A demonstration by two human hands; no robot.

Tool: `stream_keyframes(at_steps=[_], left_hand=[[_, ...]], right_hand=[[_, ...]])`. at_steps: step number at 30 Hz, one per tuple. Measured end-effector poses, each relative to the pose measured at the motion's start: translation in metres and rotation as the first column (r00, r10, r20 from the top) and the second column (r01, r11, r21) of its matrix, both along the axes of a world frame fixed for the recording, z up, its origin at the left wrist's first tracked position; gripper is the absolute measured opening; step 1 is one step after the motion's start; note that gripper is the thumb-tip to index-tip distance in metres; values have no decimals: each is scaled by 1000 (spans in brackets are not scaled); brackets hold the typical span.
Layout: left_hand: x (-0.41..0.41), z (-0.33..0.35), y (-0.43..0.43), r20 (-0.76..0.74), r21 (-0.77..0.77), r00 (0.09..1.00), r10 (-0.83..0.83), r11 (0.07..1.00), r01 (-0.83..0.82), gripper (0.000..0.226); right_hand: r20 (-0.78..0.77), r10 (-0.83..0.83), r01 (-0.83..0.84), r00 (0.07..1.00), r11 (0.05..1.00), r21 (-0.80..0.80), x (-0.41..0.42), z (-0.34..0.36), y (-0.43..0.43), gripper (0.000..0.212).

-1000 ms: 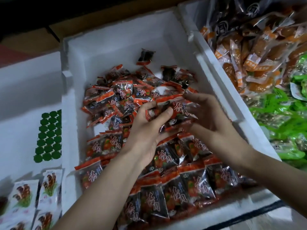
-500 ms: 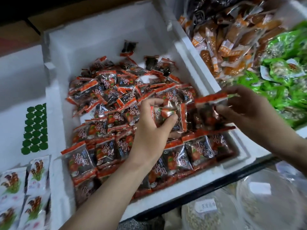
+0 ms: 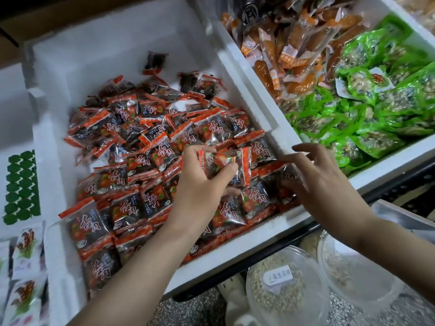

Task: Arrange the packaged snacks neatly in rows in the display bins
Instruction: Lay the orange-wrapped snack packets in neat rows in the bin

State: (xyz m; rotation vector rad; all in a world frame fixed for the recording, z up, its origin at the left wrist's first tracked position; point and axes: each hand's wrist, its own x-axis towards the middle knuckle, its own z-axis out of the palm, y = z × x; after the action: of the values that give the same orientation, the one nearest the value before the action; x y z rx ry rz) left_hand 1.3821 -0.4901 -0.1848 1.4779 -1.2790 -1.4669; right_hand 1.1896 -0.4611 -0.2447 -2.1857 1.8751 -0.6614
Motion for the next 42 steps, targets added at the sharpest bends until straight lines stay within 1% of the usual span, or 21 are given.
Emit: stream_keyframes(at_steps=[4,9,11,12,13,15,17,19,20,23,24,25,28,30,32,34,36,37,39,40,42], left_hand=[[0,-2,4,16,13,1000,-6,1000,5,24],[4,-6,10,6,-49,999,-47,998,47,26],[8,-7,12,13,-54,999,-49,997,49,29],[11,-7,13,39,-64,998,-55,996,57,28],[14,-7,13,71,-82,996,-63,994,68,27],[19,-6,15,99,-101,993,-58,993,68,23],[26,-5,18,57,-102,998,-10,995,16,14],[34,-3,20,4,-62,997,75,995,-75,18],[40,-2,21,-11,-50,993,116,992,-116,20],[60,2,22,34,-108,984,176,979,-171,15],[67,3,22,41,-128,981,192,974,-185,14],[75,2,22,43,-142,976,215,968,-207,15],[94,-1,23,4,-143,954,298,945,-295,10],[107,-5,25,-11,-155,935,354,923,-352,16],[118,-7,27,57,-185,921,385,911,-369,24],[127,-6,28,123,-207,911,394,908,-365,25],[135,-7,30,153,-207,910,386,913,-352,21],[140,-7,31,169,-217,910,378,915,-340,19],[153,-11,34,240,-283,900,365,913,-294,10],[161,-13,36,324,-331,873,364,908,-256,4],[179,-20,40,568,-425,745,351,900,-100,9]], right_hand=[[-38,86,-85,996,996,13,-2,-3,6,36],[-67,71,-69,995,997,30,0,0,4,36],[22,78,-79,997,997,19,5,10,4,37],[131,75,-80,989,996,34,11,18,4,39],[259,55,-79,964,994,82,19,26,4,41],[472,-31,-110,881,957,267,37,36,4,42],[603,-103,-201,791,887,416,53,39,1,32],[706,-166,-265,689,849,458,68,42,-5,22],[723,-186,-278,666,837,472,74,45,-8,17],[697,-145,-323,702,808,493,91,53,-16,29],[706,-134,-353,695,792,499,98,54,-18,29],[732,-151,-385,664,771,507,105,55,-19,25],[816,-320,-440,481,717,541,126,56,-24,15],[821,-416,-395,392,729,558,139,54,-31,21],[809,-474,-373,348,722,583,152,54,-39,31],[806,-473,-435,356,680,591,166,55,-42,37],[807,-432,-479,403,651,588,178,55,-42,32],[808,-401,-479,432,657,582,182,56,-43,29],[807,-308,-436,504,716,545,188,58,-51,22],[788,-245,-393,565,760,517,189,58,-57,19],[695,-81,-337,714,831,443,191,57,-69,18]])
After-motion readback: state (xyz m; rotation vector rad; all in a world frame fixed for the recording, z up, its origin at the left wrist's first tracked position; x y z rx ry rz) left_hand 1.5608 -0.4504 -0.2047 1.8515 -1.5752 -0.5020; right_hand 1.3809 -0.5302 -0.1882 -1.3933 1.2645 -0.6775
